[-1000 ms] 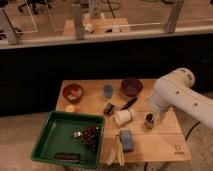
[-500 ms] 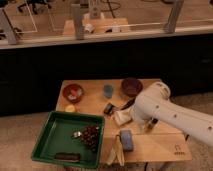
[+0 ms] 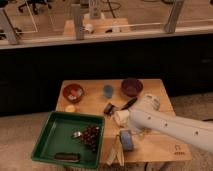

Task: Wipe tray with sponge

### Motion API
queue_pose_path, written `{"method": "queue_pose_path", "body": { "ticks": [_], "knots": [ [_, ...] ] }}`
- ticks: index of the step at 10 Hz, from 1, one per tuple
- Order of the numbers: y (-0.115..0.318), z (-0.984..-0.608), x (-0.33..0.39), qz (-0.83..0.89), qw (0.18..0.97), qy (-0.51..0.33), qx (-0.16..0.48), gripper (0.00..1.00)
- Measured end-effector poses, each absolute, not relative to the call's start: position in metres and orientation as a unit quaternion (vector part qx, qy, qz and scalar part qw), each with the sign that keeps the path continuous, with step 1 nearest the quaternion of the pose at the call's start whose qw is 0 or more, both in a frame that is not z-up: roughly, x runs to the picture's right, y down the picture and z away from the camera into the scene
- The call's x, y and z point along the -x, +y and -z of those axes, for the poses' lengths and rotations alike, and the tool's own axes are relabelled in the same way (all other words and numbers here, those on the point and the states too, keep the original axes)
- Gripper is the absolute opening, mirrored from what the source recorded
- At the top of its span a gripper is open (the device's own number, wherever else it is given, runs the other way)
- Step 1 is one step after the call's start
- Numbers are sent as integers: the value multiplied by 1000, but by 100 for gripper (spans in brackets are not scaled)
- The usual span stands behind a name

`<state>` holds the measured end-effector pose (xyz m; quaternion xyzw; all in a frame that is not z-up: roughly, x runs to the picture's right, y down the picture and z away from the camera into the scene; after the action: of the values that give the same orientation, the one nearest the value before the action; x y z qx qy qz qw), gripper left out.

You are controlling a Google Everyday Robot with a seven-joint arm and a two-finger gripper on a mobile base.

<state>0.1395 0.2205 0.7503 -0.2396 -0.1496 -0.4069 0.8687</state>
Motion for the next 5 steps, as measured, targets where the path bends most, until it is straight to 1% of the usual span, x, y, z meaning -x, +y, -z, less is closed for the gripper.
{"method": "queue_pose_path", "body": {
  "ticks": [2, 5],
  "knots": [
    [220, -749, -139, 410, 867, -151, 239, 80],
    [221, -735, -125, 458, 840, -177, 232, 80]
  ]
}}
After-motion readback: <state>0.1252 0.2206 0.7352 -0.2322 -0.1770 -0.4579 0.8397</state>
